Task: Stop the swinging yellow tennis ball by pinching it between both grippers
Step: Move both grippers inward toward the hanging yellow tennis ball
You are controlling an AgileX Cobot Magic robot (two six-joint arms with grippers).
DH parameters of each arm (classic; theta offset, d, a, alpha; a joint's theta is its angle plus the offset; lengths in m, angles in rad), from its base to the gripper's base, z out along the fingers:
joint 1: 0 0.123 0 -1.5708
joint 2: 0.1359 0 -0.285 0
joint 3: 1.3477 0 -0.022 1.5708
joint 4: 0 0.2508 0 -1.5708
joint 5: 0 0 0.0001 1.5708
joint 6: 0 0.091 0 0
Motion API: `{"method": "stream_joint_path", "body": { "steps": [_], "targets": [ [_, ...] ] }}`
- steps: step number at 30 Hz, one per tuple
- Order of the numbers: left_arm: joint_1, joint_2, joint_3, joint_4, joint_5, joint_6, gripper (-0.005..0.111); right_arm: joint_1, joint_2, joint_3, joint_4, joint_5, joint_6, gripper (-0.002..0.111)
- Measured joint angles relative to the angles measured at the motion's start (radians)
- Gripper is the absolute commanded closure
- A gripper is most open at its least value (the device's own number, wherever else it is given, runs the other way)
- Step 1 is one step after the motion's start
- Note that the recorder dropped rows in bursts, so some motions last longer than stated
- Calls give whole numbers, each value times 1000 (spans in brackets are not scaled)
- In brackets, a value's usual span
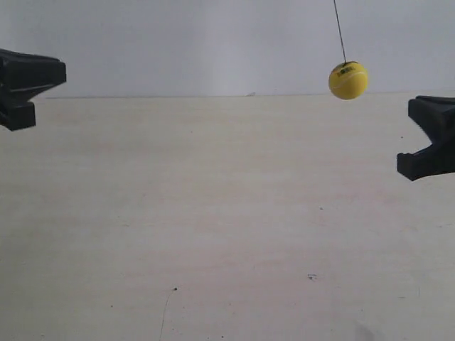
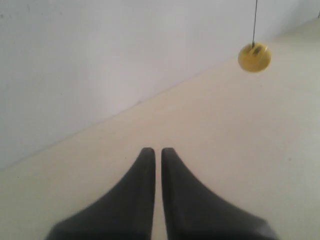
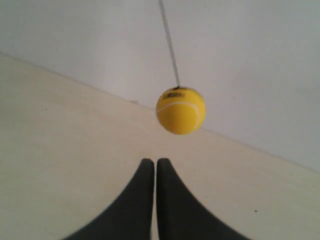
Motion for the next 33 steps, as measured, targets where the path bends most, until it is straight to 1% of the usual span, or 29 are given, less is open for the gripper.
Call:
{"method": "stream_joint_path", "body": {
  "steps": [5,8,11,16,18,22,27,31,33],
  "targets": [
    [0,116,-2,-1,-2,128,102,0,172,-74,-63,-22,-9,108],
    [0,185,-13,-20,-4,219,102,0,241,-115,-101,-29,-11,108],
    [0,254,-39,-34,-4,268,102,0,289,-158,-130,-29,-9,108],
    [0,382,-89,-31,-24,296,102,0,384,-224,-169,-60,4,108],
    [0,435,-113,6,-45,302,102,0,431,-254,-200,-84,14,108],
    [0,511,-148,83,-126,307,102,0,530,-342,-341,-132,122,108],
    [0,545,-162,121,-185,307,102,0,624,-429,-521,-220,289,108],
    [0,547,-163,127,-229,307,102,0,672,-445,-565,-333,329,108],
    [0,547,-163,134,-271,308,102,5,688,-448,-575,-365,331,108]
  ]
}}
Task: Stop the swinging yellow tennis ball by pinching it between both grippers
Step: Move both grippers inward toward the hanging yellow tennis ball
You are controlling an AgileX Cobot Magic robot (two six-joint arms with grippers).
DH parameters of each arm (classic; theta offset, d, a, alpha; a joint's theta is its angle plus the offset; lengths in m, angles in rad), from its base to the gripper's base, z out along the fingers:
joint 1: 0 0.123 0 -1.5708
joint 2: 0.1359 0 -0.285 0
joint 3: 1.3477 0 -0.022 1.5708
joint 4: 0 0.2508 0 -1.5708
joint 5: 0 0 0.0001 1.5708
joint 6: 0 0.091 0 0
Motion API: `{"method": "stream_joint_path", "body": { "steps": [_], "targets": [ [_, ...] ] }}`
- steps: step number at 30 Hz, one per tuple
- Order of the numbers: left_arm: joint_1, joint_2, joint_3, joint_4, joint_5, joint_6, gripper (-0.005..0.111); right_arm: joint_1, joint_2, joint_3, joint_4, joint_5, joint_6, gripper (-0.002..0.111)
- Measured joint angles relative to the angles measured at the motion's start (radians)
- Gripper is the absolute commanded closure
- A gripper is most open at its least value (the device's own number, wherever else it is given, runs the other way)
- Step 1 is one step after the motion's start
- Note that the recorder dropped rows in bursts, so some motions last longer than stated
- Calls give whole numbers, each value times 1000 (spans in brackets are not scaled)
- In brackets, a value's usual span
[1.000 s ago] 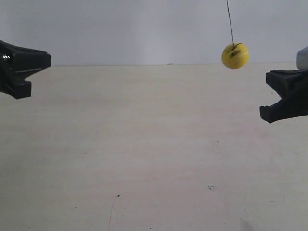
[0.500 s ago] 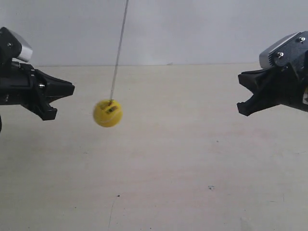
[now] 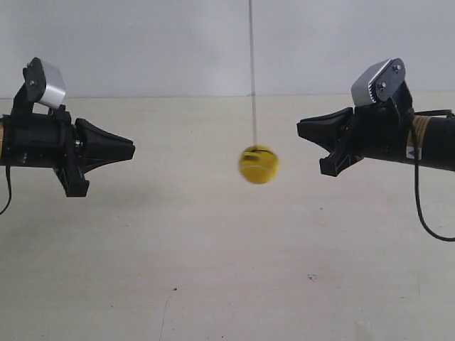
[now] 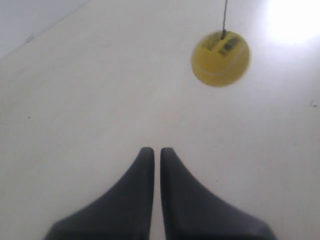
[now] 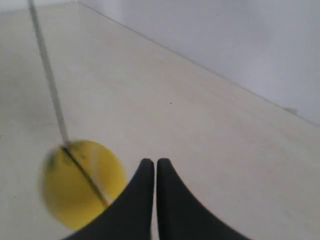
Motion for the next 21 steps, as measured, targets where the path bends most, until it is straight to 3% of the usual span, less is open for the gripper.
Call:
{"method": "stream_joint_path", "body": {
  "steps": [6,21],
  "targets": [
    [0,2,0,14,-105,11,102,24,12,-5,-4,-18,2,108],
    [0,16,-1,-15,-116,36,102,25,12,-5,-6,-45,2,108]
  ]
}}
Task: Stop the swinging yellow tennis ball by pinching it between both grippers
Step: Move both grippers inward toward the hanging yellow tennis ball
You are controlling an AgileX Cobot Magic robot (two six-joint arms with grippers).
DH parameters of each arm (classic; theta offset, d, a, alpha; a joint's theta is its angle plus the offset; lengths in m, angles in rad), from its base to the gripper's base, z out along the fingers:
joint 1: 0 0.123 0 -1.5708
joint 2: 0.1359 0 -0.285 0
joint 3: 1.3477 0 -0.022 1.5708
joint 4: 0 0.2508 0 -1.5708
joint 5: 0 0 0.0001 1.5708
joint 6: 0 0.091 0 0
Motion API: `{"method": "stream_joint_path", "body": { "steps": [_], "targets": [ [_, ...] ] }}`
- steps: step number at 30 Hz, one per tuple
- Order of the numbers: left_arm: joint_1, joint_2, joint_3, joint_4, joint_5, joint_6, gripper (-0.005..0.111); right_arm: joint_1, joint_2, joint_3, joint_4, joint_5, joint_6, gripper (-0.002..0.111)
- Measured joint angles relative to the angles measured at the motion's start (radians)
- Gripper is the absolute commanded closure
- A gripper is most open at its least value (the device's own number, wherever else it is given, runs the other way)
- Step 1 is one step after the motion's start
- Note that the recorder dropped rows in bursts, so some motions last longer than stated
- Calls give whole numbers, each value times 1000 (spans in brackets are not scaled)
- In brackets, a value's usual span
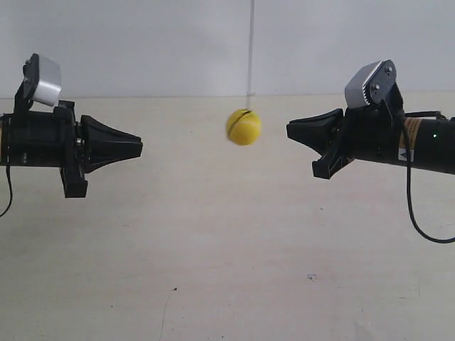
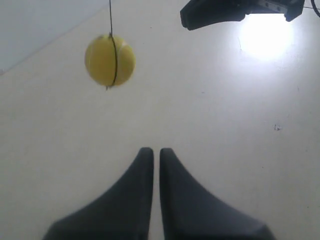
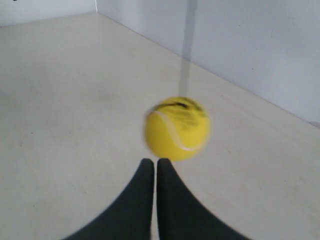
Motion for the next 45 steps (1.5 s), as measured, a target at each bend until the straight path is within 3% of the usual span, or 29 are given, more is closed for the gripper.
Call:
{"method": "stream_joint_path", "body": {
  "steps": [11,38,45],
  "targets": [
    [0,109,-27,30,0,-21,102,0,2,0,-5,6,10,108],
    [0,113,-30,39,-33,6,102,0,123,-70,-43,12,37,108],
    [0,182,-48,42,-88,6,102,0,142,-70,-45,-38,37,108]
  ]
}}
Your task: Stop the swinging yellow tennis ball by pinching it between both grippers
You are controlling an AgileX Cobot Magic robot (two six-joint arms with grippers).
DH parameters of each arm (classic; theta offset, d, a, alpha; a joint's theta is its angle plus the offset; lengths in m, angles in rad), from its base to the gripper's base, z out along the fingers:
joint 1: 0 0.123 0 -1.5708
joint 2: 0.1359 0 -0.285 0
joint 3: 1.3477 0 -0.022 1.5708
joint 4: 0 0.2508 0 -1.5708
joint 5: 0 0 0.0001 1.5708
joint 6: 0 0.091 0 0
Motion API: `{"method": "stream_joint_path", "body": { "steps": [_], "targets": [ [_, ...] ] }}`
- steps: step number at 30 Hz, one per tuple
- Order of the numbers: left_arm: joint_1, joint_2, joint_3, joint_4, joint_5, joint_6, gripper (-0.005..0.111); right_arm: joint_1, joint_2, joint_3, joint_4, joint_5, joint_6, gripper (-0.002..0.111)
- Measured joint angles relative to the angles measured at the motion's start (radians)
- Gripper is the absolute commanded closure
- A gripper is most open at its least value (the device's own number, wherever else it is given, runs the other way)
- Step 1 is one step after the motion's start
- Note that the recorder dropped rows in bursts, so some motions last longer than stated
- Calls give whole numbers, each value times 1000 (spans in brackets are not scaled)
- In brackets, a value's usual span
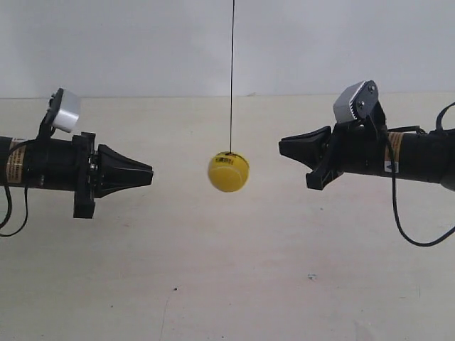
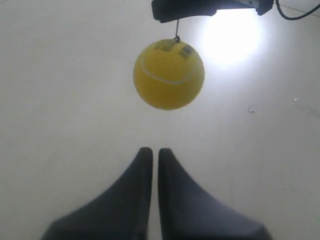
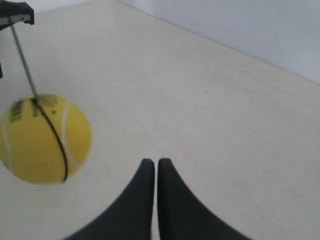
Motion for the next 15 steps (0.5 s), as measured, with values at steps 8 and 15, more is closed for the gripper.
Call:
{"method": "stream_joint_path", "body": {
  "steps": [8,15],
  "targets": [
    [-39,7,-23,0,-42,0,102,0,0,0,0,0,0,108],
    [-93,7,-33,0,19,1,102,0,0,0,0,0,0,108]
  ]
}}
